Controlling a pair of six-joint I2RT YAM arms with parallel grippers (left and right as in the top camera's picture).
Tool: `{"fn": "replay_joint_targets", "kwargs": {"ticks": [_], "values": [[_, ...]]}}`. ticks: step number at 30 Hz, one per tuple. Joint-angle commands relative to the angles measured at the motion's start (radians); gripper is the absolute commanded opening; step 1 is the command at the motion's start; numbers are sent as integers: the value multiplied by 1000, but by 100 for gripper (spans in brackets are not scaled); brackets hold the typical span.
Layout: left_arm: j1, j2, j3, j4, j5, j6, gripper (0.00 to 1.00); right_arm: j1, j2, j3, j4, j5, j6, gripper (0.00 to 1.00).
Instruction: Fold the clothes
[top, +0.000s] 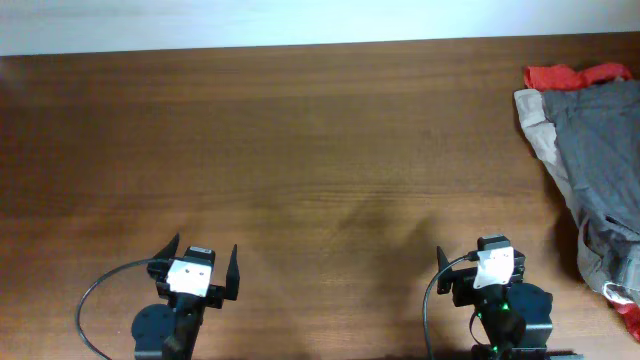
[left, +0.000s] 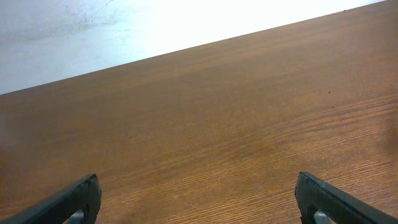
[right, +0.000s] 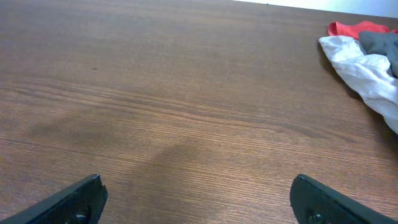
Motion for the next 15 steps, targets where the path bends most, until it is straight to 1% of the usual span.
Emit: {"fn": "replay_joint_targets", "kwargs": {"ticks": [1, 12, 15], "values": [[-5, -8, -6, 0, 11, -12, 99, -6, -8, -7, 3, -9, -1, 99], [-5, -8, -6, 0, 11, -12, 99, -6, -8, -7, 3, -9, -1, 99], [-5, -8, -6, 0, 11, -12, 99, -6, -8, -7, 18, 23, -11, 99]]}}
